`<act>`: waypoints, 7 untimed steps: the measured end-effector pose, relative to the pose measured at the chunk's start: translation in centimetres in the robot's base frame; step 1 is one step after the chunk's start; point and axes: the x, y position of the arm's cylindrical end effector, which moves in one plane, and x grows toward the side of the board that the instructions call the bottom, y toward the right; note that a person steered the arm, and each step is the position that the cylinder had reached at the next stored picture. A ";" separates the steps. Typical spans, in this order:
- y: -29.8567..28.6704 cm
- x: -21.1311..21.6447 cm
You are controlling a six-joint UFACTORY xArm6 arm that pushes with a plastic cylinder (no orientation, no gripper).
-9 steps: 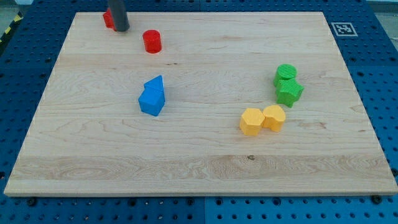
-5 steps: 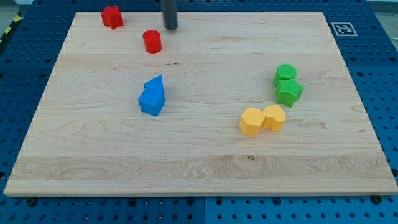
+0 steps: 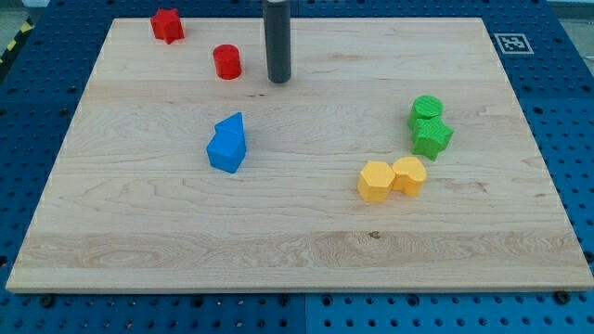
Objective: Push the red circle towards top left
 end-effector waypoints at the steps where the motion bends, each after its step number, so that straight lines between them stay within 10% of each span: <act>1: -2.4 -1.3; 7: -9.5 -3.3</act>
